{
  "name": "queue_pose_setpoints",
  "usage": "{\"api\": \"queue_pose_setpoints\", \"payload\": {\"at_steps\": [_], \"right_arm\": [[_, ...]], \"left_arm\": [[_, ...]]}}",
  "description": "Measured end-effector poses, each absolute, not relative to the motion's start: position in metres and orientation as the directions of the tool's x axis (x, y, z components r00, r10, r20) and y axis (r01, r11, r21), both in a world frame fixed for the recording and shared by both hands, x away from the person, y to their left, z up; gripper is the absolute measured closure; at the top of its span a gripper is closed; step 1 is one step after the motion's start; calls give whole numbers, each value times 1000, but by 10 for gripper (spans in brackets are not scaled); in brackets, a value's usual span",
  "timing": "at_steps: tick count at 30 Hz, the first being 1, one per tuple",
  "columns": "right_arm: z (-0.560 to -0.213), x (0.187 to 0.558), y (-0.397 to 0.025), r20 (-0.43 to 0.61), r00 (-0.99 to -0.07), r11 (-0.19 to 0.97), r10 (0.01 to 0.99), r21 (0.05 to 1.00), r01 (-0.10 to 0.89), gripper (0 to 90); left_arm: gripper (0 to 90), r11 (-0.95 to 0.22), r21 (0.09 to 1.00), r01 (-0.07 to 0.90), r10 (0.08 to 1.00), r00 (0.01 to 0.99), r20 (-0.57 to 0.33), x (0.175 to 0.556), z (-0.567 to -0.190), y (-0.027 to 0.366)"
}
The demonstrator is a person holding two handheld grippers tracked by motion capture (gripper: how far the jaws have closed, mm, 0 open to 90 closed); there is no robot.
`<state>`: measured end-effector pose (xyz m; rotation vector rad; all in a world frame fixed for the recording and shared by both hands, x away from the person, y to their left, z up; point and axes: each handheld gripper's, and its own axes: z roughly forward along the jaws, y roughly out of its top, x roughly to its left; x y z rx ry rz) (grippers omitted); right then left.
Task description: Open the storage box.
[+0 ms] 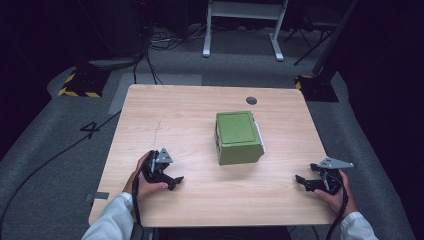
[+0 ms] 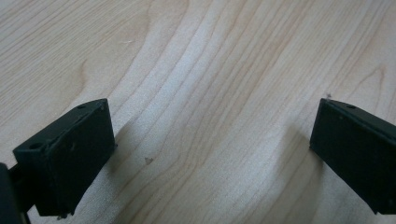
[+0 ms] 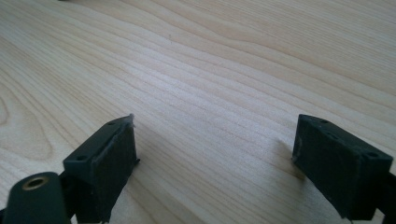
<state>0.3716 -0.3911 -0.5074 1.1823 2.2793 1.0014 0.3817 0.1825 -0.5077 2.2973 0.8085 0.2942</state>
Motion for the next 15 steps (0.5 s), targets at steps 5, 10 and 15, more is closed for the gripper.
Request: {"api": "queue_pose_setpoints", "payload": {"at_steps": [5, 10, 15], "right_arm": [[-507, 372, -392, -14, -573, 395, 820, 739, 546, 130], [-504, 377, -391, -51, -558, 408, 828, 737, 539, 172], [-499, 379, -386, -61, -575, 424, 816, 741, 522, 187]], "left_arm": [[1, -585, 664, 466, 618, 786, -8, 382, -508, 183], [1, -586, 664, 464, 614, 789, -9, 381, -508, 183], [1, -588, 666, 459, 608, 794, -10, 380, -508, 183]]}}
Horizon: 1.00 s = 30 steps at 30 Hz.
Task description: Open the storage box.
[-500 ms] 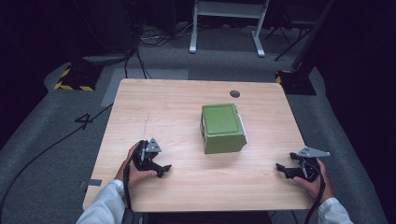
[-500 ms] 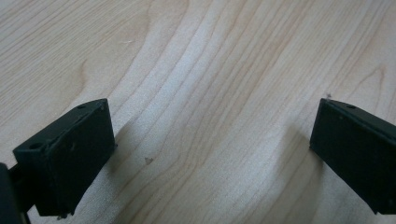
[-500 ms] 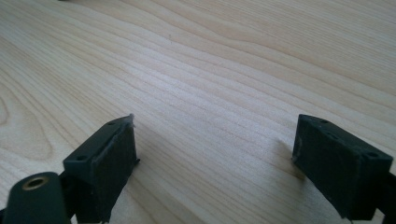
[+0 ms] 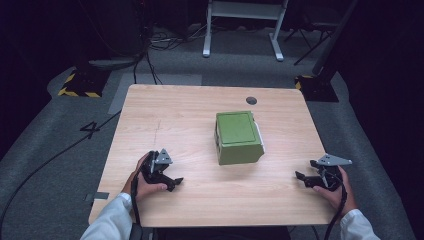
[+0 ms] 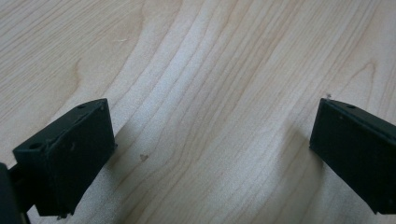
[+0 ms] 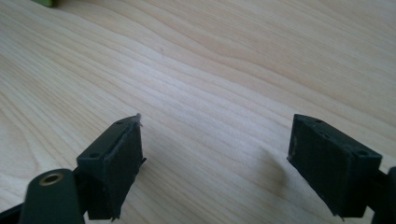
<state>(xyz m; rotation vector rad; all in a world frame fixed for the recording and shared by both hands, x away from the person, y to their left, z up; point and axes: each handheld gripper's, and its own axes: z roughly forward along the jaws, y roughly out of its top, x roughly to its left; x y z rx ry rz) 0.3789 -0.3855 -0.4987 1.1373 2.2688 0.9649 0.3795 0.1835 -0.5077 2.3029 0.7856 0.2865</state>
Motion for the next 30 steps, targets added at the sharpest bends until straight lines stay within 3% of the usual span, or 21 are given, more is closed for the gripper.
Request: {"api": "queue_pose_setpoints", "payload": {"at_steps": [14, 30], "right_arm": [[-473, 394, -364, -81, -622, 445, 779, 771, 456, 196], [-467, 400, -354, -100, -636, 463, 766, 773, 435, 209]], "left_arm": [[2, -584, 666, 463, 613, 790, -11, 375, -508, 185], [2, -586, 665, 463, 613, 790, -10, 375, -508, 185]]}}
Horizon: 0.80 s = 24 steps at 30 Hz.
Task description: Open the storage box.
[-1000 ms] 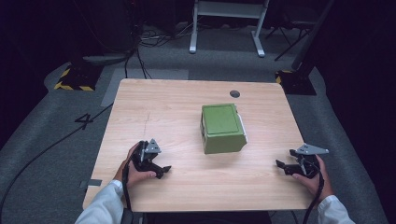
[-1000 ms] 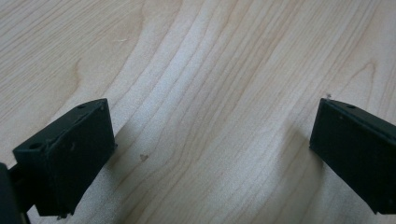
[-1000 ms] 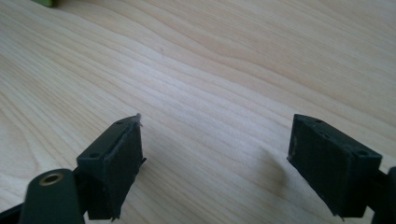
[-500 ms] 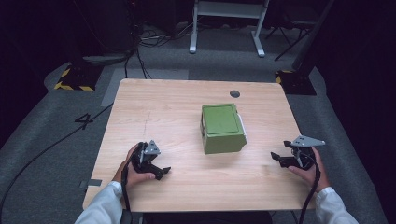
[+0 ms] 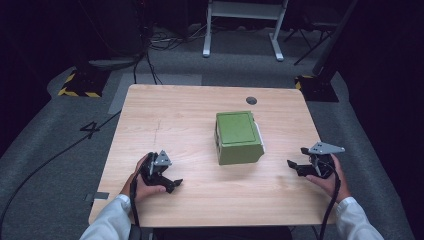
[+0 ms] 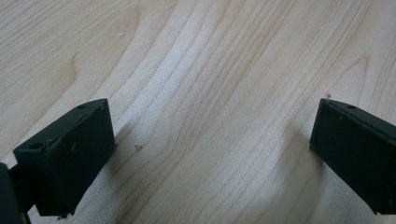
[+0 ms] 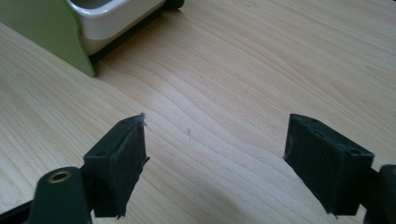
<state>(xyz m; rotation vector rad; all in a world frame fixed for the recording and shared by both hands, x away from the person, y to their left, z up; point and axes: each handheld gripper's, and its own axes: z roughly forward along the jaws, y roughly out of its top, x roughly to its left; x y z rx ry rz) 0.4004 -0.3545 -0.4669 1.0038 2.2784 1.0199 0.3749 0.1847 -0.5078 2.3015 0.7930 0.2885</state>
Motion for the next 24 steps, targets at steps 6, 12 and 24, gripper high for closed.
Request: {"api": "queue_pose_setpoints", "payload": {"at_steps": [6, 12, 24], "right_arm": [[-465, 400, -355, -97, -634, 453, 767, 782, 428, 205], [-465, 402, -353, -95, -639, 454, 763, 783, 426, 204], [-448, 411, -340, -104, -643, 442, 759, 808, 390, 207]], "left_arm": [[2, -586, 665, 463, 613, 790, -10, 375, -508, 185], [2, -586, 665, 463, 613, 790, -10, 375, -508, 185], [2, -586, 665, 463, 613, 790, -10, 375, -508, 185]]}}
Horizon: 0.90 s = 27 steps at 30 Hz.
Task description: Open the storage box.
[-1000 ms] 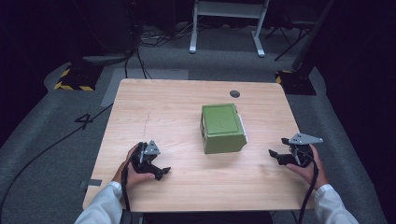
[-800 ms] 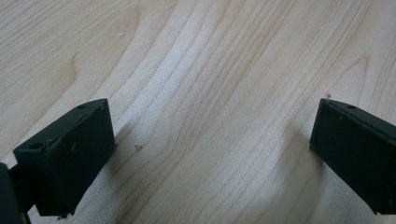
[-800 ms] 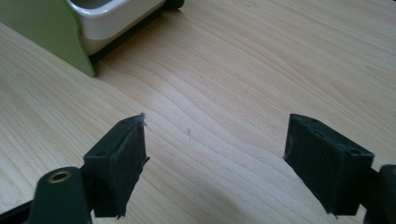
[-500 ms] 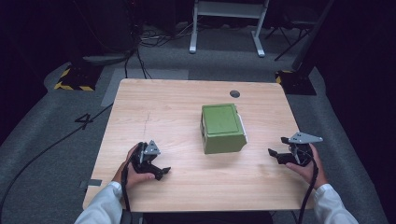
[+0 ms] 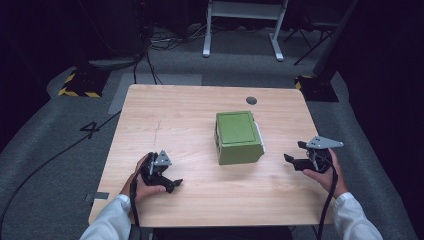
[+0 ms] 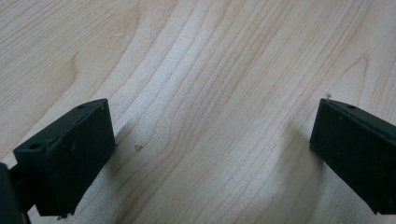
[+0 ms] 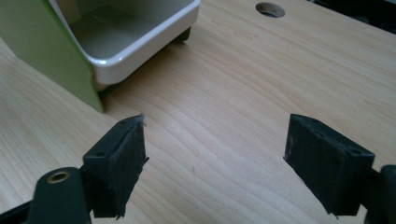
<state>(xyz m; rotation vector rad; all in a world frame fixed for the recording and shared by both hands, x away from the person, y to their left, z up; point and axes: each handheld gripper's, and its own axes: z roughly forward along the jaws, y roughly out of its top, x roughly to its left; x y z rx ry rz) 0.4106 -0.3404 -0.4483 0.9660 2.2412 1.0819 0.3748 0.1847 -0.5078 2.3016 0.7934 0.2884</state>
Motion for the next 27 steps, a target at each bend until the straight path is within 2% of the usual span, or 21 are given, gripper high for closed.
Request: {"api": "queue_pose_setpoints", "payload": {"at_steps": [13, 27], "right_arm": [[-427, 434, -312, -127, -655, 446, 745, 825, 347, 239], [-426, 462, -274, -89, -685, 434, 723, 831, 350, 274]], "left_arm": [[2, -586, 665, 463, 613, 790, -10, 375, -508, 185], [2, -586, 665, 463, 613, 790, -10, 375, -508, 185]]}}
